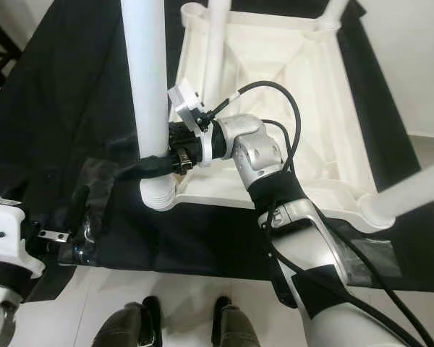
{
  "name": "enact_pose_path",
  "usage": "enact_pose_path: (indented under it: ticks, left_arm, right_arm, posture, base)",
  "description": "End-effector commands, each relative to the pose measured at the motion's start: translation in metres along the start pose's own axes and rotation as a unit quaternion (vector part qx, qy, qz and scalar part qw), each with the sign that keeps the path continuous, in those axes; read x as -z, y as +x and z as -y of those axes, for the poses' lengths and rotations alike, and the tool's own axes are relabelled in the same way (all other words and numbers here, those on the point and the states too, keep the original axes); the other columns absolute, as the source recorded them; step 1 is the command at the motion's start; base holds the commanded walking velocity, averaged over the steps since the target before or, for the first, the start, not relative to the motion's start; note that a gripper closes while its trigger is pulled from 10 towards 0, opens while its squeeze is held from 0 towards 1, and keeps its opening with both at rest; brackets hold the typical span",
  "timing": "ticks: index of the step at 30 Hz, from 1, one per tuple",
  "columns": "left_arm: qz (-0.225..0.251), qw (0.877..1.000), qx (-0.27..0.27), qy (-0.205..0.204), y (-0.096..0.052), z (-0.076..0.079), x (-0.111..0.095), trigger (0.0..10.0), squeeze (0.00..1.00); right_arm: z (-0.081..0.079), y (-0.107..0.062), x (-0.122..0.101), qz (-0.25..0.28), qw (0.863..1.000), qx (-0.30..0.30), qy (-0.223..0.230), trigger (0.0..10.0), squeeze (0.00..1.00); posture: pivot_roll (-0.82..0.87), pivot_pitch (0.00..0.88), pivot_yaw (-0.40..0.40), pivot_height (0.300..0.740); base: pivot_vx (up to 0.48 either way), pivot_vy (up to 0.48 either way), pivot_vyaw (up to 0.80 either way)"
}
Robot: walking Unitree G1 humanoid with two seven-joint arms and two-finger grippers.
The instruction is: Building children table
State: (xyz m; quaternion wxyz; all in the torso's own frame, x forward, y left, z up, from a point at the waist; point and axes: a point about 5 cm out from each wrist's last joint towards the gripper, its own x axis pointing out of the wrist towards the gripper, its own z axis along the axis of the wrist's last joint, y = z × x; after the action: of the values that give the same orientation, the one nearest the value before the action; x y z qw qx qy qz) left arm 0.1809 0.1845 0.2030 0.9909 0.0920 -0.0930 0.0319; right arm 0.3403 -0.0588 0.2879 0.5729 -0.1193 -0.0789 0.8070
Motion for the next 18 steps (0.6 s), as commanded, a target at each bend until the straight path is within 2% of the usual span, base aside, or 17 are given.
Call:
enact_pose_path:
  ticks: [1, 10, 18]
  left_arm:
    - [-0.007, 1.0, -0.004, -0.001, -0.004, 0.0, 0.0, 10.0, 0.0]
    - [-0.007, 1.0, -0.001, -0.003, -0.007, 0.004, -0.001, 10.0, 0.0]
    - [-0.013, 1.0, 0.006, -0.001, -0.014, 0.007, -0.002, 10.0, 0.0]
  right_arm:
    - [-0.006, 0.003, 0.022, -0.039, 0.999, -0.015, 0.035, 10.0, 0.0]
    - [-0.005, 0.006, 0.025, -0.06, 0.997, -0.032, 0.044, 10.0, 0.0]
    - [-0.003, 0.015, 0.037, -0.022, 0.994, -0.033, 0.098, 10.0, 0.0]
  posture:
    - [0.12, 0.404, -0.067, 0.74]
    - [0.11, 0.397, -0.085, 0.74]
    - [0.13, 0.387, -0.069, 0.74]
  base:
    - [0.0, 0.0, 0.0]
    - [0.0, 0.0, 0.0]
    - [0.0, 0.0, 0.0]
